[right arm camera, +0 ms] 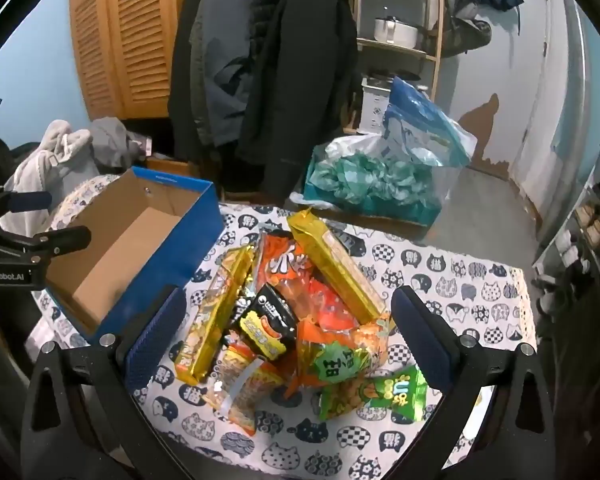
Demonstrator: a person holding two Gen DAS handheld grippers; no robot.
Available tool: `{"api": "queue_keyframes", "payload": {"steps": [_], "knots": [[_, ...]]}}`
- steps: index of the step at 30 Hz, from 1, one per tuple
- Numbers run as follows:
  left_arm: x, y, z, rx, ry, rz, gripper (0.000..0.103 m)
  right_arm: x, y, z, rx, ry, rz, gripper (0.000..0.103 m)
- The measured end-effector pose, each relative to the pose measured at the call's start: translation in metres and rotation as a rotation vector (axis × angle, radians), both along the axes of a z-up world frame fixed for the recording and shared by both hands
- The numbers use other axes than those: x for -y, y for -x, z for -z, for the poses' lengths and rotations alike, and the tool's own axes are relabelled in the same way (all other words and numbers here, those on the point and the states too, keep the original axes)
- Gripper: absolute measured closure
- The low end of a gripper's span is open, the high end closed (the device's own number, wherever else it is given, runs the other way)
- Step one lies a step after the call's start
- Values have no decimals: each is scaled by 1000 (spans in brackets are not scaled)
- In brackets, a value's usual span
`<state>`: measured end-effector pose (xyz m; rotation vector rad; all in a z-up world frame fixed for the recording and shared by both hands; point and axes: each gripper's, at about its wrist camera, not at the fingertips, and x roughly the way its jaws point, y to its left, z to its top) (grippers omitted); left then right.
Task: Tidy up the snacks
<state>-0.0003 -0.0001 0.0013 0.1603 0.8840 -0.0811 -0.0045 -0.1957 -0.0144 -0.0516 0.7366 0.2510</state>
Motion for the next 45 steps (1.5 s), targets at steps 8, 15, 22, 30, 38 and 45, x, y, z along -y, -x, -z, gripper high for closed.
{"api": "queue_keyframes", "payload": {"steps": [8,15,22,30,38,45], "knots": [[0,-1,2,9,-4,7,9,0,0,-1,-5,3,0,3],[0,-1,1,9,4,12,9,-1,1,-1,-4,13,2,3],[-1,1,-2,14,12,5,9,-6,3,1,-8,16,0,3],[2,4,2,3,19,9,9,-7,3,1,-9,17,1,3],[1,3,4,-7,25,9,9,-6,2,0,-10,17,-1,3],[1,4,5,-6,27,10,9,-6,2,0,-10,17,1,3]]}}
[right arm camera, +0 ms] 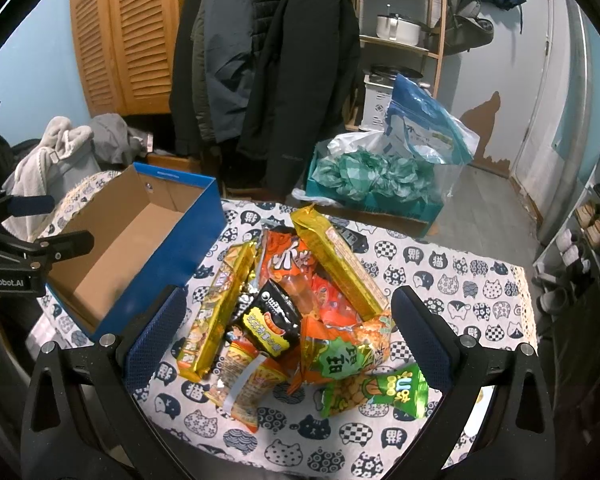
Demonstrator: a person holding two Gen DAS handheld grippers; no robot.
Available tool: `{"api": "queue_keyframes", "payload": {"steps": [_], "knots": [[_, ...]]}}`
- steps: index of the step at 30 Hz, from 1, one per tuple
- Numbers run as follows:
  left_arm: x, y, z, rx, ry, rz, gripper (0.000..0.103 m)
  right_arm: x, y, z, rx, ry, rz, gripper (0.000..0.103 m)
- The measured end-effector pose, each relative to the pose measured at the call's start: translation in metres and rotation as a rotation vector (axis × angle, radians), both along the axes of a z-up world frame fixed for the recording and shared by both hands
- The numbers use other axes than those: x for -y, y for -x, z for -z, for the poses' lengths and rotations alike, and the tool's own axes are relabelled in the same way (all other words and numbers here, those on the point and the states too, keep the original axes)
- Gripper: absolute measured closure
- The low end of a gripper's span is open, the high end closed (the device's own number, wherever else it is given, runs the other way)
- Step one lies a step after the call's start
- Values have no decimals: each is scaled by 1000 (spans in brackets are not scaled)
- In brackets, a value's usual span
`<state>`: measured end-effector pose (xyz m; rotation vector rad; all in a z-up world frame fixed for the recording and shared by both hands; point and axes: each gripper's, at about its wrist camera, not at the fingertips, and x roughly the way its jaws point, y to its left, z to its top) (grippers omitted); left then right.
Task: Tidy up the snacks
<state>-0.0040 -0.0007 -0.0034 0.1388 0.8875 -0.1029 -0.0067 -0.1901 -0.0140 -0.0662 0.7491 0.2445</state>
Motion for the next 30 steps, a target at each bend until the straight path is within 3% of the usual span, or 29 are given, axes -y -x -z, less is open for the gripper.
{"api": "queue_keyframes", "payload": {"steps": [30], "knots": [[-1,1,2,-4,0,0,9,-1,1,1,-2,-1,-1,3]]}}
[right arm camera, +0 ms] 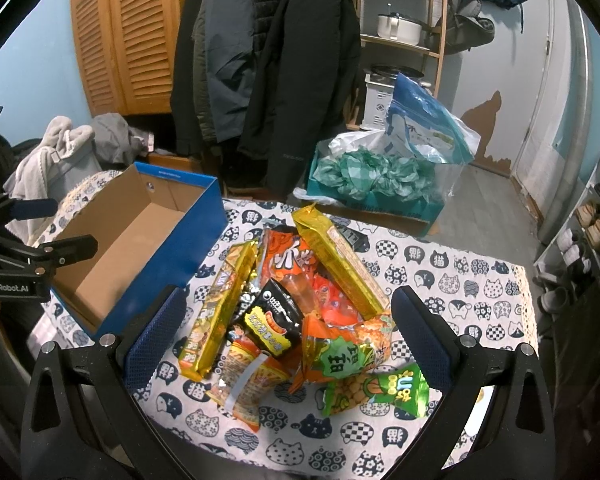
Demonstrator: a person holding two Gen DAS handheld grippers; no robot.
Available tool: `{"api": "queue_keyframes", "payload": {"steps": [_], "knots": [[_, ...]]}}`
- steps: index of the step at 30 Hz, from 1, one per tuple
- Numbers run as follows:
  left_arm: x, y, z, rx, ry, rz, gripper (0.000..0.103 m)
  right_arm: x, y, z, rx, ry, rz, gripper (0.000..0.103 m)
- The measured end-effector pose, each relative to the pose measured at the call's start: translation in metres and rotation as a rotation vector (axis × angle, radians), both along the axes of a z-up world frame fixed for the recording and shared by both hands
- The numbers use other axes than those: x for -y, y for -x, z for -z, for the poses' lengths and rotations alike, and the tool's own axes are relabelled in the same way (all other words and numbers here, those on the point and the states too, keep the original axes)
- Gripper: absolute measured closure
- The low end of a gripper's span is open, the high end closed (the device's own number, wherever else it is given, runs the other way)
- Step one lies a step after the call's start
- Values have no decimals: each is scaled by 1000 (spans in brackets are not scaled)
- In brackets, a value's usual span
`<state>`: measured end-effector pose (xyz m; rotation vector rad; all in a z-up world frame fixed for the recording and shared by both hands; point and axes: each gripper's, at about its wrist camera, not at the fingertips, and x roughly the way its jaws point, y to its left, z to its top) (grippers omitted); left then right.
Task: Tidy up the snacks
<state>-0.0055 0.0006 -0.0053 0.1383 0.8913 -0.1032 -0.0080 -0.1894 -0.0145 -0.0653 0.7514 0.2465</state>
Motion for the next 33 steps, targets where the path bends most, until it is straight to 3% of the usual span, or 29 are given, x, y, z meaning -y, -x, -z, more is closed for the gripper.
{"api": "queue_keyframes", "payload": {"steps": [33], "knots": [[3,8,11,-9,-9,5,9,-3,-1,-2,-5,1,2,3]]}}
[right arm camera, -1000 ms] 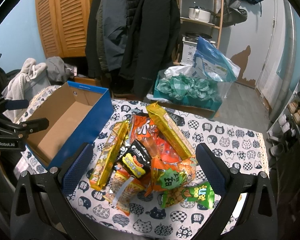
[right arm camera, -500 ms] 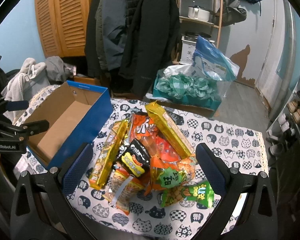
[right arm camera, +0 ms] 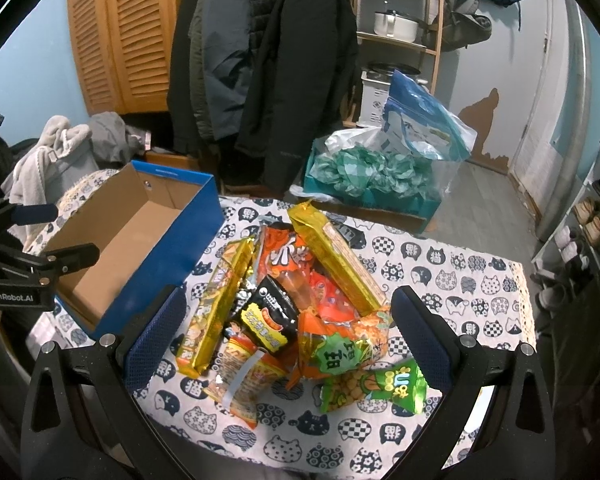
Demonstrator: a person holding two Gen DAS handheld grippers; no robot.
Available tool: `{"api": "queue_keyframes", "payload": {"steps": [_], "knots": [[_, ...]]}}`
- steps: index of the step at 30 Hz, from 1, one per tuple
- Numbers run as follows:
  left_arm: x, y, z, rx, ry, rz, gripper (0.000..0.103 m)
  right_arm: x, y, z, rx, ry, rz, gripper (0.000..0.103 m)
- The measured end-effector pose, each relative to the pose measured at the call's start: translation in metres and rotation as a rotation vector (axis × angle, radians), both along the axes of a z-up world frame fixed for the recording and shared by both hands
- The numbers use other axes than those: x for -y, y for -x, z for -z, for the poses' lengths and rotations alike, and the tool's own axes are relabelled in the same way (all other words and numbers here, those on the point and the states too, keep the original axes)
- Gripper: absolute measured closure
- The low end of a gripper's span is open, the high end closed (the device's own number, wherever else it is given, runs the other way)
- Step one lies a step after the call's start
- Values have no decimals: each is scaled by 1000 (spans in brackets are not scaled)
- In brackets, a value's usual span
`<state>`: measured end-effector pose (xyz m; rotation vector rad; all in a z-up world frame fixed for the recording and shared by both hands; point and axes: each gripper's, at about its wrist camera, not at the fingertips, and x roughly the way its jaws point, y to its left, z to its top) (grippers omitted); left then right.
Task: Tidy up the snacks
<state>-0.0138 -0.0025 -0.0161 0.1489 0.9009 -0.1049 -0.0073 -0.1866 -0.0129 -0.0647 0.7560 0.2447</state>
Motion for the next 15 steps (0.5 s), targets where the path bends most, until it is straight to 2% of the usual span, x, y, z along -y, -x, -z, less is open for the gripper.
{"api": "queue_keyframes", "payload": {"steps": [11,15], "knots": [[5,1,4,-6,1,4,9,-2,2,1,-2,2,1,3],[12,3,9,-10,-13,14,9,9,6,7,-1,8,11,3]]}}
